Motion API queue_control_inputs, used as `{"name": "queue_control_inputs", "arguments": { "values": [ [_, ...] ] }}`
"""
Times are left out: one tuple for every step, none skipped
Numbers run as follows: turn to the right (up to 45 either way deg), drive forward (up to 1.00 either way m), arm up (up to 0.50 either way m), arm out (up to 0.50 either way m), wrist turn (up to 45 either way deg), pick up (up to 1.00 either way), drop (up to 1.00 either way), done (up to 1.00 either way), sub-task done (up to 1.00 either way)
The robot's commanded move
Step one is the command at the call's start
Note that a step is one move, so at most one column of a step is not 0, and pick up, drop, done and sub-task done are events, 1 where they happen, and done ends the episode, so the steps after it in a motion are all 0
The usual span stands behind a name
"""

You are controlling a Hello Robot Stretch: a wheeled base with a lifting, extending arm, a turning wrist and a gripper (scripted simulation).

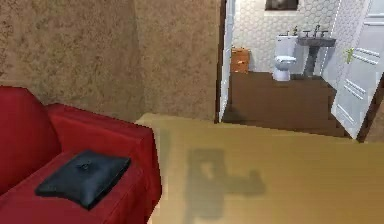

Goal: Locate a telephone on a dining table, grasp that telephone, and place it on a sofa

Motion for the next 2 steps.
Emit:
{"name": "queue_control_inputs", "arguments": {
  "values": [
    [45.0, 0.0, 0.0, 0.0, 0.0, 0.0, 0.0, 0.0, 0.0],
    [45.0, 0.0, 0.0, 0.0, 0.0, 0.0, 0.0, 0.0, 0.0]
  ]
}}
